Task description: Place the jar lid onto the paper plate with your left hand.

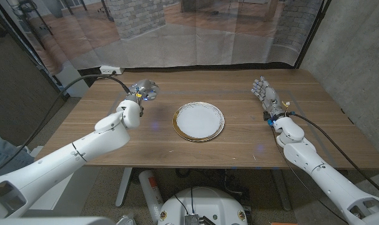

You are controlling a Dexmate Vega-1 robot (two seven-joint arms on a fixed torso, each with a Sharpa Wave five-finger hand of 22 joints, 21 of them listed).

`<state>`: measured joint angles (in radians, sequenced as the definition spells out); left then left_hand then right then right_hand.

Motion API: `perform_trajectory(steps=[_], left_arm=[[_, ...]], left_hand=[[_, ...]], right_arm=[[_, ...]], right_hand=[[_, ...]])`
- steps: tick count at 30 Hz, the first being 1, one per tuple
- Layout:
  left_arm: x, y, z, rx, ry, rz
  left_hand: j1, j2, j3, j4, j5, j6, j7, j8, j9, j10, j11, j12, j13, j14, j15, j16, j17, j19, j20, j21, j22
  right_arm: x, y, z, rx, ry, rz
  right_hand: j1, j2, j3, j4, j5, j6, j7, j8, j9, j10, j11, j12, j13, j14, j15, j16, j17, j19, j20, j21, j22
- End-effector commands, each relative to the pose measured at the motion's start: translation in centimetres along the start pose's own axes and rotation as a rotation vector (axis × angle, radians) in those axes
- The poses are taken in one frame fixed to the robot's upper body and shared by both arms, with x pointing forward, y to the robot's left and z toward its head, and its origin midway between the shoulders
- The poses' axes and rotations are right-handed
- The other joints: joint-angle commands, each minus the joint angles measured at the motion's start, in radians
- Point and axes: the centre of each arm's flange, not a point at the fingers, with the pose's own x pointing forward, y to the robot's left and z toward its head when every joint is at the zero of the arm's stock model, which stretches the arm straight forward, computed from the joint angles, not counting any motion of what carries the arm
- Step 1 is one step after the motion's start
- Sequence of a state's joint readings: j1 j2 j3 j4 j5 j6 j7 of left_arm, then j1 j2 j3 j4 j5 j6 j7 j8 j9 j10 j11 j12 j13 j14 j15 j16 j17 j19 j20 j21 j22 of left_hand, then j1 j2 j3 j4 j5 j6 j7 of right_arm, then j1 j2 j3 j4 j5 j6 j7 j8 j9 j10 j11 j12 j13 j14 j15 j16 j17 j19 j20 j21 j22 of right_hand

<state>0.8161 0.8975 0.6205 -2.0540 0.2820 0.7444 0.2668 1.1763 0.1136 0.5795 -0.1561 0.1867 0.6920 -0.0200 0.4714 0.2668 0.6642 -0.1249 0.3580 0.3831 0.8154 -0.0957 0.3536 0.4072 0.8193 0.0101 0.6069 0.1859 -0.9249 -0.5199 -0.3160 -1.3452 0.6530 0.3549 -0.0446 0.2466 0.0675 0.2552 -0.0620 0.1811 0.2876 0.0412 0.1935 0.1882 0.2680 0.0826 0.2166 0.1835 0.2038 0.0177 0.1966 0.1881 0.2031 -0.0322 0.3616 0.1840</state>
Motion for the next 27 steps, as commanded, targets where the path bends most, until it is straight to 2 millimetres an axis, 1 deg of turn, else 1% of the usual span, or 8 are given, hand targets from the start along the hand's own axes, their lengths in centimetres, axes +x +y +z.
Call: perform_trajectory(steps=[1, 7, 17, 19, 27], left_arm=[[0.10, -0.34, 0.53, -0.001, -0.100, 0.014], [0.16, -0.41, 0.73, -0.004, -0.141, 0.010], [0.35, -0.73, 1.22, 0.001, -0.188, 0.002], [0.39, -0.81, 1.28, 0.000, -0.200, 0.001], [0.47, -0.95, 1.50, 0.004, -0.240, 0.001]], left_hand=[[0.007, 0.010, 0.013, 0.012, 0.003, 0.066, -0.010, 0.008, 0.002, 0.009, -0.009, -0.006, 0.004, -0.009, -0.057, -0.004, 0.006, 0.058, -0.077, 0.007, 0.003], [0.006, 0.008, 0.012, 0.012, 0.001, 0.069, -0.014, 0.009, 0.000, 0.012, -0.020, -0.009, 0.008, -0.010, -0.065, -0.005, 0.011, 0.051, -0.082, 0.009, 0.004], [0.003, 0.007, 0.009, 0.013, 0.000, 0.073, -0.018, 0.010, -0.003, 0.013, -0.022, -0.013, 0.012, -0.012, -0.070, -0.007, 0.017, 0.045, -0.084, 0.013, 0.004], [0.002, 0.005, 0.008, 0.013, -0.001, 0.075, -0.023, 0.011, -0.003, 0.014, -0.028, -0.014, 0.013, -0.013, -0.072, -0.008, 0.018, 0.044, -0.085, 0.015, 0.004], [-0.001, 0.001, 0.005, 0.014, -0.002, 0.077, -0.024, 0.012, -0.006, 0.015, -0.030, -0.017, 0.017, -0.016, -0.075, -0.011, 0.022, 0.041, -0.084, 0.019, 0.004]], right_arm=[[-0.17, -0.12, 0.01, 0.001, -0.001, -0.006], [-0.17, -0.10, -0.02, 0.001, 0.000, -0.005], [-0.19, -0.06, -0.03, 0.002, 0.000, -0.007], [-0.23, -0.05, -0.03, 0.002, -0.001, -0.008], [-0.47, -0.07, 0.00, 0.003, -0.003, -0.012]], right_hand=[[-0.001, 0.012, 0.003, -0.007, -0.001, 0.007, 0.000, 0.006, 0.005, 0.011, -0.001, 0.004, 0.005, 0.010, -0.002, 0.001, 0.003, 0.006, 0.000, -0.001, 0.001], [-0.001, 0.012, 0.003, -0.007, -0.002, 0.008, 0.000, 0.007, 0.005, 0.011, -0.002, 0.004, 0.005, 0.010, -0.002, 0.001, 0.003, 0.006, 0.000, -0.002, 0.001], [-0.001, 0.012, 0.003, -0.008, -0.002, 0.008, -0.001, 0.006, 0.005, 0.011, -0.001, 0.003, 0.005, 0.011, -0.002, 0.000, 0.003, 0.007, -0.001, -0.004, 0.002], [-0.001, 0.013, 0.003, -0.008, -0.002, 0.008, -0.001, 0.007, 0.005, 0.011, -0.003, 0.003, 0.005, 0.011, -0.002, 0.000, 0.003, 0.008, 0.000, -0.005, 0.002], [-0.001, 0.013, 0.003, -0.008, -0.002, 0.009, 0.000, 0.007, 0.005, 0.010, -0.002, 0.003, 0.005, 0.011, -0.003, 0.000, 0.003, 0.009, -0.001, -0.006, 0.002]])
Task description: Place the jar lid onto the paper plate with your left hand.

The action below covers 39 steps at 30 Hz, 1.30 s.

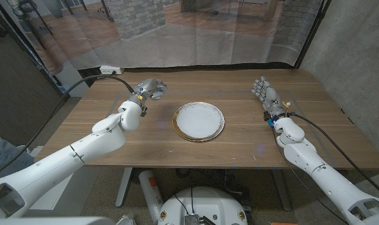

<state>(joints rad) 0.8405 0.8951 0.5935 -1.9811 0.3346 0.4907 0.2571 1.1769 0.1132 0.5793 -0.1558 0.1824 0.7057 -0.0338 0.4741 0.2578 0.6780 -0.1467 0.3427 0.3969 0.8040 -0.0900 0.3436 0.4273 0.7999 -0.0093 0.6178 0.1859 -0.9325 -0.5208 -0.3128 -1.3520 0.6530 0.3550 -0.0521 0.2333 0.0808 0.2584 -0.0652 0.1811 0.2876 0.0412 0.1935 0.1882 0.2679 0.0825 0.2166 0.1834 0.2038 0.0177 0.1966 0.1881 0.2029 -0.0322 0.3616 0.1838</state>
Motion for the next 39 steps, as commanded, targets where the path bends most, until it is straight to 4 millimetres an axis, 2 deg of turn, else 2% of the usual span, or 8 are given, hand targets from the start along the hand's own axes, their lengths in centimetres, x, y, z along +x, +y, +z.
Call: perform_trajectory(steps=[1, 31, 39], left_arm=[[0.2, -0.3, 0.4, 0.003, -0.069, -0.005], [0.8, -1.6, 2.9, 0.024, -0.239, -0.027], [0.8, -1.9, 3.5, 0.033, -0.263, -0.039]], left_hand=[[-0.002, 0.002, 0.006, 0.014, 0.002, 0.063, -0.011, 0.009, 0.003, 0.002, -0.008, -0.002, 0.004, -0.006, -0.080, -0.002, 0.003, 0.059, -0.064, 0.009, 0.004], [0.001, -0.005, 0.001, 0.010, 0.000, 0.078, -0.027, 0.018, -0.005, 0.012, -0.020, -0.015, 0.019, -0.020, -0.091, -0.011, 0.021, 0.034, -0.067, 0.021, 0.003], [-0.002, -0.009, -0.002, 0.011, 0.000, 0.081, -0.030, 0.020, -0.007, 0.012, -0.022, -0.020, 0.023, -0.025, -0.092, -0.016, 0.025, 0.024, -0.059, 0.023, 0.002]], right_arm=[[-0.3, 0.0, 0.0, 0.003, -0.004, -0.006], [-1.1, -0.1, 0.5, 0.001, -0.017, -0.016], [-1.3, -0.3, 0.5, 0.003, -0.017, -0.019]], right_hand=[[0.012, 0.000, 0.000, -0.005, -0.002, 0.008, -0.001, 0.006, 0.005, 0.010, -0.002, 0.003, 0.005, 0.011, -0.003, 0.000, 0.003, 0.008, -0.001, -0.007, 0.002], [0.012, 0.003, 0.001, -0.006, -0.002, 0.009, -0.001, 0.006, 0.005, 0.012, -0.003, 0.002, 0.006, 0.012, -0.003, 0.000, 0.003, 0.013, -0.001, -0.013, 0.002], [0.013, 0.003, 0.001, -0.007, -0.002, 0.008, 0.001, 0.006, 0.005, 0.012, -0.002, 0.002, 0.006, 0.013, -0.004, 0.000, 0.003, 0.013, -0.001, -0.015, 0.002]])
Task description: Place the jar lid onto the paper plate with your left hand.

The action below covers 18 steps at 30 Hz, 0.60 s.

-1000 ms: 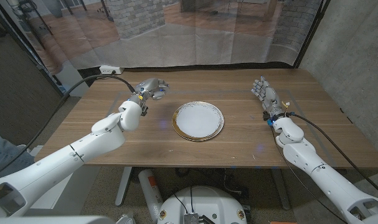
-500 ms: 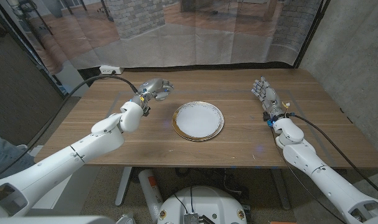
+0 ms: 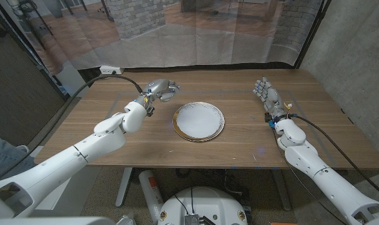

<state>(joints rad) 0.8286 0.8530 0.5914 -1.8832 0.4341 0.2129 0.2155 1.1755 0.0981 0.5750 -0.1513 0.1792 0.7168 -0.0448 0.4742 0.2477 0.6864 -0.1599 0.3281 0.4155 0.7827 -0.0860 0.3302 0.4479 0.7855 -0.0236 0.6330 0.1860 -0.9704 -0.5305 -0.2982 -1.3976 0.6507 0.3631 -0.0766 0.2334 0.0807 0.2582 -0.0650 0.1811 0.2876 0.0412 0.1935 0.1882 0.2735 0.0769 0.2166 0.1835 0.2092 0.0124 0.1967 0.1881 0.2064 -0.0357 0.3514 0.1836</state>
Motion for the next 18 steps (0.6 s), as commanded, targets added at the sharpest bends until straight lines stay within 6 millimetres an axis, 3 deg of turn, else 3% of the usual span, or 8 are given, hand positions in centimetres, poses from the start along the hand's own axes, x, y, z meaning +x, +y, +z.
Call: perform_trajectory(steps=[1, 18], left_arm=[[0.4, -0.5, 1.0, 0.010, -0.049, -0.021], [0.6, -1.8, 2.9, 0.021, -0.121, -0.056]], left_hand=[[-0.001, 0.006, 0.003, 0.006, 0.003, 0.070, -0.020, 0.020, 0.003, 0.004, -0.010, -0.005, 0.005, -0.002, -0.097, -0.002, 0.004, 0.039, -0.045, 0.008, 0.002], [-0.003, 0.003, 0.001, 0.007, 0.003, 0.074, -0.022, 0.023, -0.001, 0.008, -0.011, -0.013, 0.013, -0.001, -0.100, -0.005, 0.011, 0.031, -0.045, 0.015, 0.001]], right_arm=[[-0.3, -0.2, 0.1, 0.002, -0.004, -0.006], [-0.5, -0.2, 0.2, 0.003, -0.013, -0.005]], right_hand=[[0.013, 0.003, 0.001, -0.007, -0.002, 0.008, 0.000, 0.006, 0.005, 0.006, 0.004, 0.002, 0.006, 0.008, 0.002, 0.000, 0.003, 0.010, 0.003, -0.004, 0.003], [0.012, 0.004, 0.001, -0.008, -0.002, 0.009, -0.001, 0.006, 0.005, 0.009, 0.003, 0.003, 0.006, 0.012, 0.001, 0.001, 0.003, 0.017, 0.001, -0.007, 0.003]])
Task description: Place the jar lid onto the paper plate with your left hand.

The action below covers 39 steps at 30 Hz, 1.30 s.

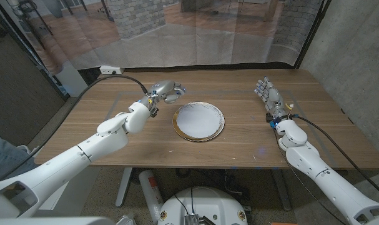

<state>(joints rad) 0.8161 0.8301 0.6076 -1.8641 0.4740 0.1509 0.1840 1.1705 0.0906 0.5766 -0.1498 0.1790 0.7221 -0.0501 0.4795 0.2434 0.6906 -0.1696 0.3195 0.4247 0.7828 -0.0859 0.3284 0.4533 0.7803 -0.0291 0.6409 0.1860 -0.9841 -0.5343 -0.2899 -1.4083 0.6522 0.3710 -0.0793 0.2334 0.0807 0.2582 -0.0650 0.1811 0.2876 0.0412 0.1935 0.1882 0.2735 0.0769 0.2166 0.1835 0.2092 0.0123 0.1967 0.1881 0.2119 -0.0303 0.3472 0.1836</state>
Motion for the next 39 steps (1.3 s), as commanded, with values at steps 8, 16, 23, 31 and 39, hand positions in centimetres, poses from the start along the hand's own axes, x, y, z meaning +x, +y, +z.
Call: perform_trajectory(steps=[8, 16, 23, 31, 39], left_arm=[[0.5, -1.3, 2.4, 0.023, -0.084, -0.044], [0.6, -1.8, 3.5, 0.056, -0.112, -0.054], [0.8, -2.3, 4.4, 0.079, -0.133, -0.059], [1.2, -3.0, 4.9, 0.079, -0.146, -0.078], [1.5, -4.0, 5.2, 0.070, -0.162, -0.096]], left_hand=[[0.002, 0.010, -0.002, 0.006, 0.003, 0.070, -0.017, 0.020, 0.002, 0.006, -0.001, -0.006, 0.007, -0.001, -0.099, -0.005, 0.008, 0.034, -0.040, 0.010, 0.001], [0.002, 0.007, -0.002, 0.006, 0.002, 0.068, -0.017, 0.020, 0.001, 0.008, -0.004, -0.011, 0.011, 0.002, -0.100, -0.006, 0.011, 0.030, -0.040, 0.014, 0.001], [0.000, 0.007, -0.004, 0.007, 0.002, 0.072, -0.017, 0.023, -0.001, 0.010, -0.006, -0.014, 0.014, 0.001, -0.102, -0.009, 0.014, 0.029, -0.041, 0.019, 0.001], [-0.005, 0.003, -0.006, 0.009, 0.002, 0.072, -0.020, 0.024, -0.002, 0.012, -0.007, -0.017, 0.018, 0.002, -0.100, -0.011, 0.015, 0.027, -0.041, 0.023, 0.000], [-0.008, 0.001, -0.007, 0.011, 0.002, 0.071, -0.021, 0.025, -0.003, 0.014, -0.008, -0.020, 0.021, 0.001, -0.099, -0.014, 0.016, 0.024, -0.042, 0.026, 0.000]], right_arm=[[-0.2, 0.0, 0.2, 0.003, -0.010, -0.002], [-0.2, -0.2, 0.2, 0.004, -0.012, -0.002], [-0.3, -0.4, 0.2, 0.005, -0.012, -0.004], [-0.5, -0.7, 0.3, 0.004, -0.013, -0.007], [-0.5, -0.8, 0.3, 0.005, -0.012, -0.009]], right_hand=[[0.012, 0.004, 0.001, -0.008, -0.002, 0.009, 0.000, 0.006, 0.005, 0.009, 0.002, 0.003, 0.006, 0.013, 0.001, 0.001, 0.003, 0.012, -0.004, -0.004, 0.003], [0.012, 0.004, 0.001, -0.008, -0.002, 0.009, -0.001, 0.006, 0.005, 0.009, 0.001, 0.002, 0.006, 0.014, 0.002, 0.001, 0.003, 0.013, -0.005, -0.005, 0.003], [0.012, 0.004, 0.001, -0.008, -0.002, 0.009, -0.001, 0.006, 0.005, 0.010, 0.002, 0.003, 0.006, 0.014, 0.003, 0.001, 0.003, 0.014, -0.004, -0.006, 0.003], [0.012, 0.005, 0.001, -0.009, -0.002, 0.010, -0.001, 0.006, 0.005, 0.011, 0.003, 0.003, 0.006, 0.014, 0.002, 0.001, 0.003, 0.014, -0.004, -0.008, 0.003], [0.012, 0.005, 0.001, -0.009, -0.002, 0.010, 0.000, 0.006, 0.005, 0.009, 0.000, 0.002, 0.006, 0.014, 0.001, 0.000, 0.003, 0.015, -0.004, -0.009, 0.003]])
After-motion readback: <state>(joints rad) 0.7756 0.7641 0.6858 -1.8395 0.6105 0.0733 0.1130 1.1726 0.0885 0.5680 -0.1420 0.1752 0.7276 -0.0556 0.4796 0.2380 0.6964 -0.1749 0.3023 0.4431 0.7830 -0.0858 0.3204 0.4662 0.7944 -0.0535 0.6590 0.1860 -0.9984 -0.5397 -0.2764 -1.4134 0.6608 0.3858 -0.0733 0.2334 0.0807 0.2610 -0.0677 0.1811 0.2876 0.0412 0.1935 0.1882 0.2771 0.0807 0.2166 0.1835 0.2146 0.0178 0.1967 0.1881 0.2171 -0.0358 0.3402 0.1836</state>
